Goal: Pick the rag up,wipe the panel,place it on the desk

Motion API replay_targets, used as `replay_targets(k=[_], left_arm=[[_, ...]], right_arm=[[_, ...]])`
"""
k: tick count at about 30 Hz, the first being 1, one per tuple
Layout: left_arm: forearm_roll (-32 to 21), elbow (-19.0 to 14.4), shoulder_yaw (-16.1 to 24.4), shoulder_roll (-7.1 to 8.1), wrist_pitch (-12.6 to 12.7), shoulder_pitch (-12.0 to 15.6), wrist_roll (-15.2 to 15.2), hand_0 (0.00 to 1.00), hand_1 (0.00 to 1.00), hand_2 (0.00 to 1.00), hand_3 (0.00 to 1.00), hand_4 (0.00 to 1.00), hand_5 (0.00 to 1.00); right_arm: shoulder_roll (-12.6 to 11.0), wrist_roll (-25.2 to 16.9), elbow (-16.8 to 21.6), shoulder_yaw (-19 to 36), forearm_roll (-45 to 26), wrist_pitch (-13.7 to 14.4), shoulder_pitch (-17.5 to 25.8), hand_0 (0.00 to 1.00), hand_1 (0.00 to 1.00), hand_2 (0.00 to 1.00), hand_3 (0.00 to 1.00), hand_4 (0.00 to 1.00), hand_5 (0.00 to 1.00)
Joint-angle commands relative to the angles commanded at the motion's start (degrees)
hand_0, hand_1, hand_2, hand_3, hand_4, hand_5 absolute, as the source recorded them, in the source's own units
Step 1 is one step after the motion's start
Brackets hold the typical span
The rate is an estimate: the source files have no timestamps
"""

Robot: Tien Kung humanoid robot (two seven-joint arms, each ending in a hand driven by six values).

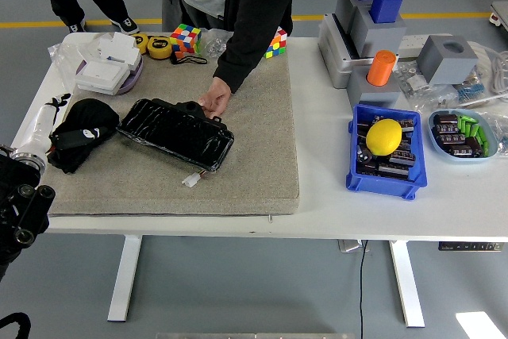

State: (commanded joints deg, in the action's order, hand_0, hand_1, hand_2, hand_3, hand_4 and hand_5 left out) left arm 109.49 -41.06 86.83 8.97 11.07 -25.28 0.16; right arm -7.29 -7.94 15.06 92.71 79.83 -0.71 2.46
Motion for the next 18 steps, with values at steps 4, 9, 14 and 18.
replay_targets(k=[4, 9, 14, 18], left_arm=[[-0.21, 1.66, 0.08, -0.33, 0.86, -0.85, 0.54, 0.745, 0.759, 0.725, 0.807, 0.861, 0.137], [-1.53, 3.16, -0.03, -0.75, 1.48, -1.55, 1.19, 0.513, 0.611, 0.553, 0.622, 0.768, 0.087], [-1.59, 4.29, -0.09, -1.15, 1.56, -2.15, 1.26, 0.413, 0.467, 0.518, 0.577, 0.714, 0.022], [-1.83, 4.96, -0.12, -1.4, 2.81, -2.56, 2.97, 0.413, 0.467, 0.518, 0.577, 0.714, 0.022]], right_arm=[[0.02, -0.01, -0.01, 0.14, 0.02, 0.03, -0.06, 0.557, 0.566, 0.495, 0.522, 0.895, 0.368], [0.1, -0.02, -0.04, 0.26, 0.05, 0.04, -0.1, 0.558, 0.566, 0.496, 0.522, 0.895, 0.368], [0.14, -0.04, -0.04, 0.15, 0.04, 0.05, -0.06, 0.557, 0.566, 0.496, 0.522, 0.896, 0.367], [0.09, 0.01, -0.01, -0.05, -0.02, 0.05, -0.12, 0.557, 0.566, 0.496, 0.522, 0.896, 0.367]])
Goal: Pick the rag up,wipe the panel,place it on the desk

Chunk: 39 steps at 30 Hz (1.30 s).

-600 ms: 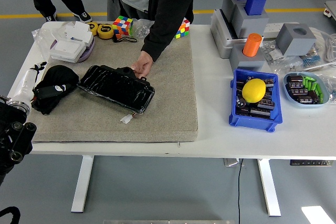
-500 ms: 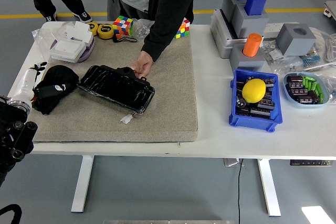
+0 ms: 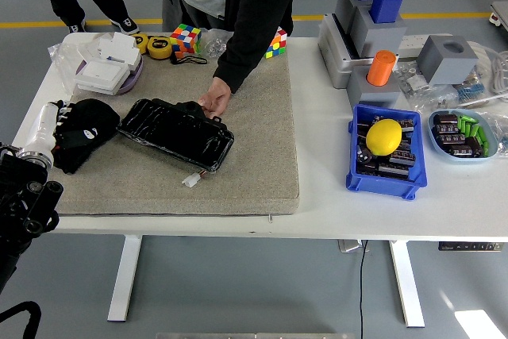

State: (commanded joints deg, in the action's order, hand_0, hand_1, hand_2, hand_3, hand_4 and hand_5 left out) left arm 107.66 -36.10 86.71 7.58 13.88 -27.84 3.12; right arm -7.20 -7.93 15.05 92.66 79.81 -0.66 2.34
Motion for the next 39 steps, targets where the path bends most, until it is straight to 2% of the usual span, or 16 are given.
replay_targets(k=[1, 2, 7, 8, 11, 18, 22, 26, 31, 39], left_arm=[[-0.11, 0.26, -0.07, -0.03, -0.06, -0.13, 0.21, 0.413, 0.467, 0.518, 0.577, 0.714, 0.022], [-0.28, 0.52, -0.23, -0.03, -0.15, -0.23, 0.36, 0.338, 0.36, 0.43, 0.555, 0.639, 0.002], [0.37, 1.03, -0.49, 0.03, -0.27, -0.4, 0.55, 0.338, 0.36, 0.43, 0.555, 0.639, 0.002], [0.55, 0.92, -0.57, 0.08, -0.11, -0.36, 0.73, 0.275, 0.293, 0.358, 0.554, 0.609, 0.002], [1.48, 0.14, -0.01, 0.13, 0.85, -0.08, 1.54, 0.275, 0.293, 0.358, 0.554, 0.609, 0.002], [1.48, -4.26, 1.25, 0.63, 3.7, 0.7, 5.48, 0.266, 0.281, 0.338, 0.545, 0.605, 0.002], [-1.25, -7.59, -1.59, 0.67, 3.83, 1.3, 6.28, 0.261, 0.268, 0.327, 0.544, 0.608, 0.002], [-2.83, -9.03, -5.15, 0.33, 3.8, 1.45, 6.67, 0.261, 0.265, 0.322, 0.546, 0.598, 0.002], [-2.87, -7.5, -7.1, -0.97, 3.69, 0.6, 7.04, 0.261, 0.265, 0.322, 0.546, 0.598, 0.002], [-2.29, -4.69, -8.43, -2.22, 3.81, -0.85, 7.23, 0.261, 0.263, 0.324, 0.551, 0.602, 0.002]], right_arm=[[0.0, 0.03, -0.01, 0.02, 0.01, -0.02, -0.03, 0.557, 0.566, 0.496, 0.522, 0.896, 0.367], [0.03, 0.04, -0.01, 0.11, 0.06, -0.01, -0.03, 0.557, 0.566, 0.495, 0.522, 0.896, 0.367], [0.07, 0.01, 0.0, 0.27, 0.06, 0.03, -0.01, 0.557, 0.566, 0.495, 0.522, 0.896, 0.367], [0.07, 0.0, 0.0, 0.29, 0.09, 0.05, 0.01, 0.557, 0.566, 0.495, 0.522, 0.896, 0.367], [0.07, -0.03, 0.01, 0.26, 0.1, 0.06, 0.04, 0.557, 0.566, 0.495, 0.522, 0.896, 0.367], [0.05, -0.08, 0.04, 0.16, 0.12, 0.09, 0.07, 0.557, 0.566, 0.495, 0.522, 0.896, 0.367], [0.1, -0.13, 0.07, 0.19, 0.08, 0.08, 0.07, 0.558, 0.566, 0.495, 0.521, 0.895, 0.367], [0.14, -0.14, 0.07, 0.15, 0.03, 0.08, 0.07, 0.558, 0.566, 0.495, 0.522, 0.895, 0.367], [0.13, -0.15, 0.05, -0.12, -0.11, 0.04, 0.12, 0.558, 0.566, 0.495, 0.522, 0.895, 0.367], [0.0, -0.14, -0.04, -0.19, -0.08, 0.05, 0.12, 0.558, 0.566, 0.495, 0.521, 0.893, 0.368]])
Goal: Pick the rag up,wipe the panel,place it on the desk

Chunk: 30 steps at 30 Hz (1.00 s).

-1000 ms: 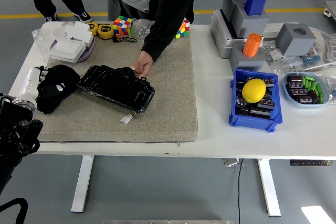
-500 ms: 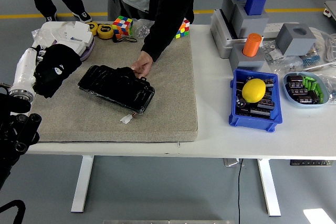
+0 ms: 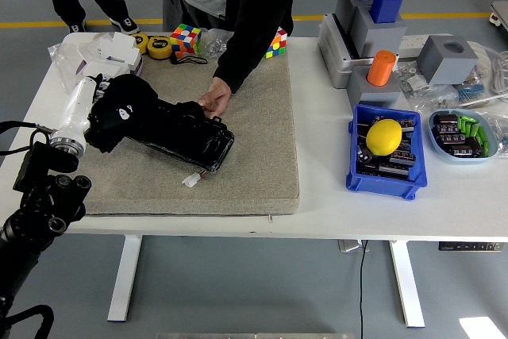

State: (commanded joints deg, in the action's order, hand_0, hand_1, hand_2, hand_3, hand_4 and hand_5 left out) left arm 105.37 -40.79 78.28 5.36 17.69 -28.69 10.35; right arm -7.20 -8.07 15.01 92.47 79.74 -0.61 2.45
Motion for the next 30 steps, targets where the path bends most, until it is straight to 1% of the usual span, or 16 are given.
replay_targets(k=[4, 11, 17, 20, 22, 30], left_arm=[[0.45, 0.82, -0.19, -0.32, -0.03, -0.45, -0.27, 0.261, 0.263, 0.324, 0.551, 0.602, 0.002], [-0.08, 0.55, -1.69, -0.15, -0.34, -0.47, -0.91, 0.261, 0.263, 0.325, 0.552, 0.602, 0.002], [-2.19, -2.07, -5.29, 0.14, -0.48, 0.31, -1.23, 0.261, 0.263, 0.325, 0.552, 0.602, 0.002], [-3.2, -3.95, -7.34, 0.31, -0.46, 0.85, -1.41, 0.261, 0.262, 0.325, 0.552, 0.602, 0.002], [-3.87, -5.24, -9.08, 0.43, -0.44, 1.19, -1.55, 0.261, 0.262, 0.325, 0.552, 0.602, 0.002], [-5.53, -8.76, -14.83, 0.68, -0.7, 1.93, -2.44, 0.26, 0.26, 0.326, 0.553, 0.605, 0.002]], right_arm=[[-0.16, -0.03, 0.07, -0.37, -0.2, -0.02, -0.03, 0.558, 0.566, 0.495, 0.521, 0.893, 0.368], [-0.26, -0.01, 0.19, -0.76, -0.37, -0.05, 0.11, 0.558, 0.566, 0.494, 0.521, 0.893, 0.368], [-0.35, -0.08, 0.23, -0.72, -0.41, -0.07, 0.17, 0.558, 0.566, 0.494, 0.521, 0.893, 0.368], [-0.38, -0.1, 0.23, -0.81, -0.38, -0.1, 0.22, 0.558, 0.565, 0.494, 0.521, 0.893, 0.368], [-0.37, -0.11, 0.26, -0.86, -0.4, -0.12, 0.24, 0.558, 0.565, 0.494, 0.521, 0.893, 0.368], [-0.25, -0.11, 0.42, -0.77, -0.45, -0.18, 0.24, 0.557, 0.565, 0.495, 0.522, 0.895, 0.367]])
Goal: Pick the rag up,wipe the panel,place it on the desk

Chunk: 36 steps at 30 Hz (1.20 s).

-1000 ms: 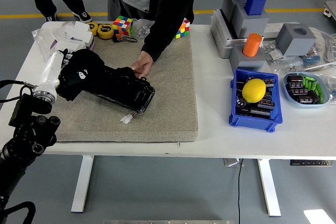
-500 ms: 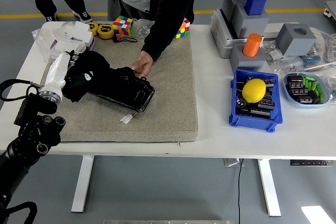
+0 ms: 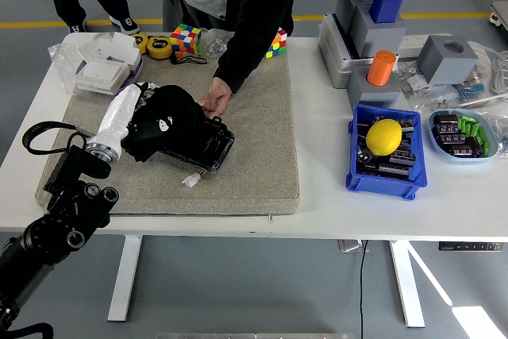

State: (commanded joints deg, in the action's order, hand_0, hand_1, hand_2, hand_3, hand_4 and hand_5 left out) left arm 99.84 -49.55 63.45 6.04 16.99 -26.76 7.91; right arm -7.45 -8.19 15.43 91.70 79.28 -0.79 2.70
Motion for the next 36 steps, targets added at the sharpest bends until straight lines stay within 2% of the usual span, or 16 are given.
replay_targets(k=[15, 21, 30, 36], left_arm=[[-2.79, -5.34, -10.55, 0.56, -0.3, 0.62, -1.01, 0.259, 0.255, 0.325, 0.552, 0.608, 0.002], [-3.43, -6.48, -13.81, 0.5, -0.47, 0.58, -1.36, 0.259, 0.252, 0.325, 0.553, 0.609, 0.002], [-3.83, -6.34, -15.61, -0.06, -0.29, 0.2, -1.36, 0.257, 0.249, 0.324, 0.553, 0.61, 0.002], [-3.18, -4.88, -13.53, -0.3, 0.09, 0.01, -0.75, 0.259, 0.248, 0.323, 0.552, 0.613, 0.002]], right_arm=[[0.16, -0.1, 0.15, 0.24, 0.07, -0.14, -0.03, 0.558, 0.565, 0.494, 0.522, 0.895, 0.367], [0.2, -0.1, 0.12, 0.33, 0.13, -0.17, -0.02, 0.558, 0.564, 0.494, 0.521, 0.895, 0.367], [0.24, -0.11, 0.11, 0.37, 0.24, -0.18, -0.08, 0.558, 0.565, 0.494, 0.521, 0.897, 0.367], [0.2, -0.14, 0.12, 0.46, 0.2, -0.16, -0.02, 0.558, 0.562, 0.494, 0.522, 0.898, 0.369]])
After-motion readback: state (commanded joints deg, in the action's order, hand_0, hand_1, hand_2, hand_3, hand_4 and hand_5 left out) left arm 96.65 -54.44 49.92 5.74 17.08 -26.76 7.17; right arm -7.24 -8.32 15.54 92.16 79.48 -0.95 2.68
